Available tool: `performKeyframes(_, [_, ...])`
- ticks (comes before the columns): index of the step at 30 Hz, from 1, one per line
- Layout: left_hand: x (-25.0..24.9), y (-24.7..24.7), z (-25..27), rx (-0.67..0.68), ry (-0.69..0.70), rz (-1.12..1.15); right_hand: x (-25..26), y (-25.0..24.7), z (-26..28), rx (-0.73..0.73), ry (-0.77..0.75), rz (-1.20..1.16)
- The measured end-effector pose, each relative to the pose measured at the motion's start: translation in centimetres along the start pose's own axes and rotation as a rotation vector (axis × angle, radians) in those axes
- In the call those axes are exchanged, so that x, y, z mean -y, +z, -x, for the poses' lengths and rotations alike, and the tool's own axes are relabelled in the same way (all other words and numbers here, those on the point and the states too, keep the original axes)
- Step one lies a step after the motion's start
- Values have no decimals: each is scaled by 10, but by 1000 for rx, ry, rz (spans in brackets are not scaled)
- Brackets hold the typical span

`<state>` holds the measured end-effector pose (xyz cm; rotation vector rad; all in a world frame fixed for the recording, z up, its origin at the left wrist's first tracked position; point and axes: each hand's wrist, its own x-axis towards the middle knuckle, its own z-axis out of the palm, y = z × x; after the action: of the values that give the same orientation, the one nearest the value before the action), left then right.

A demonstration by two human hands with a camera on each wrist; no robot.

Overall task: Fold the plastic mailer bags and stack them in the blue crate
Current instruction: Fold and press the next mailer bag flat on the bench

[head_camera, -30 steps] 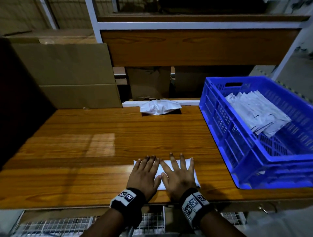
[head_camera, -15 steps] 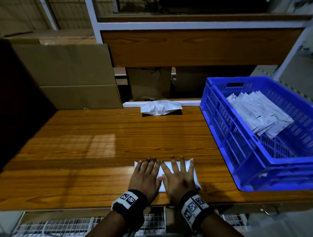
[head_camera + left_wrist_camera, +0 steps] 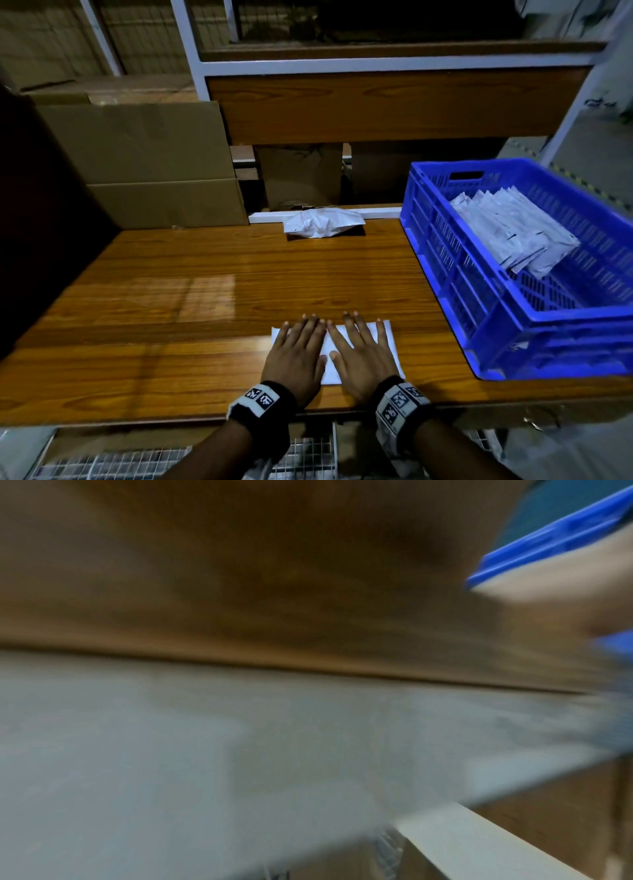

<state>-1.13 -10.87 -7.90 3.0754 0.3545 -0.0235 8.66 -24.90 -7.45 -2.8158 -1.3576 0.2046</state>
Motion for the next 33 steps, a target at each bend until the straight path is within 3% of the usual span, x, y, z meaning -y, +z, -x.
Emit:
performKeyframes(3, [-7,1,4,-3,59,22,-4,3,4,-57,-37,-8])
performKeyframes(15, [-15,11,3,22,-26,40,6,12,4,-69,25,44])
performKeyframes(22, [-8,9,1,74,-22,148,-5,14,4,-82,-18,-70])
performKeyframes(27, [9,10,5,9,-62,149,-23,9,7,-126,-3,-151])
performKeyframes(33, [13,15,7,-11,-78,169,-38,11,11,-64,48,-120])
